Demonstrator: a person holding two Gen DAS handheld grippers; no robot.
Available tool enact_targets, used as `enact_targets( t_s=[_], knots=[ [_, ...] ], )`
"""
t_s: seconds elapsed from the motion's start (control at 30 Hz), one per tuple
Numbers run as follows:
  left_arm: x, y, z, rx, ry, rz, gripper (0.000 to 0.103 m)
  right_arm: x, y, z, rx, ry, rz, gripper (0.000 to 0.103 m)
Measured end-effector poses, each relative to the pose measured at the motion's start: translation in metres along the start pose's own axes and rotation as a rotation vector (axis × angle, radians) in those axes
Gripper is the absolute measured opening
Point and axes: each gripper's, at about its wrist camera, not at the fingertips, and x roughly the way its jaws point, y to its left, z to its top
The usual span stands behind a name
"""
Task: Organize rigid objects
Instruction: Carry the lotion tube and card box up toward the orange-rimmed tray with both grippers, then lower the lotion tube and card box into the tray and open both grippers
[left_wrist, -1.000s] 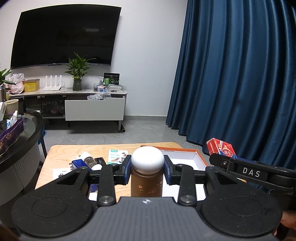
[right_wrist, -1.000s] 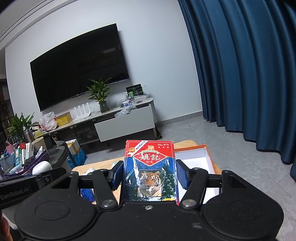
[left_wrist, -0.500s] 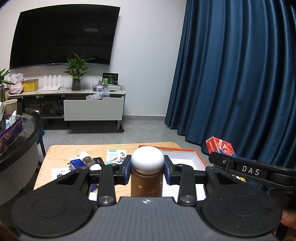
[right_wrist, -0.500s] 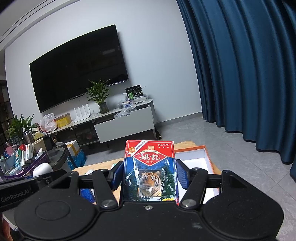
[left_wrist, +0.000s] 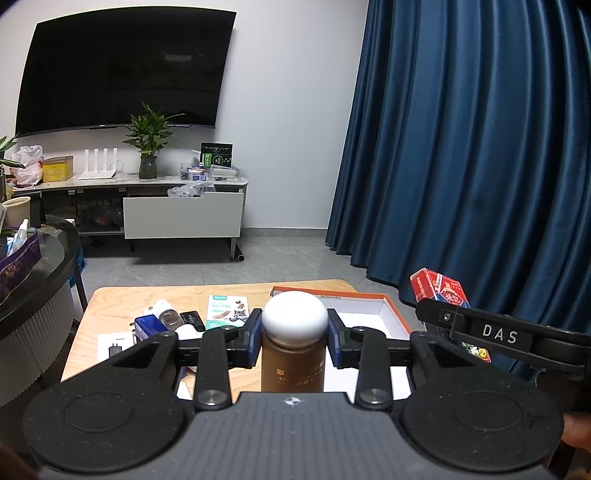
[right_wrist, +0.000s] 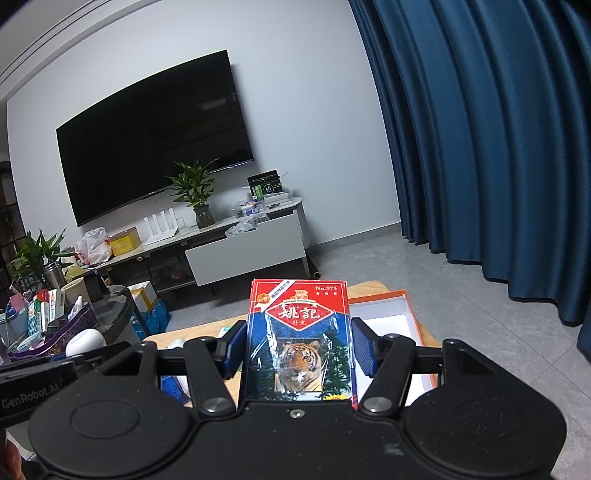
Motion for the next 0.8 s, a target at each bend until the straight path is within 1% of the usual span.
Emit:
enact_targets(
  t_s=[0.23,0.4,0.57,0.8],
  knots=[
    [0.004,0.001,0.001,0.002,0.012,-0.024,0.036,0.004,-0.002,0.003,-0.004,0.000,-0.009,0.071],
    [0.018,0.000,0.002,0.002,0.035,-0.055,0.036,0.015,-0.014,0.006,-0.012,0.007,-0.025,0.071],
    [0.040,-0.009,0.004,0.017,0.063,-0.093,0.036,0.033,-0.028,0.011,-0.020,0.036,-0.050,0.071],
    [0.073,-0.014,0.006,0.002,0.109,-0.139,0.036,0.071,-0.046,0.013,-0.020,0.114,-0.054,0.071]
  ],
)
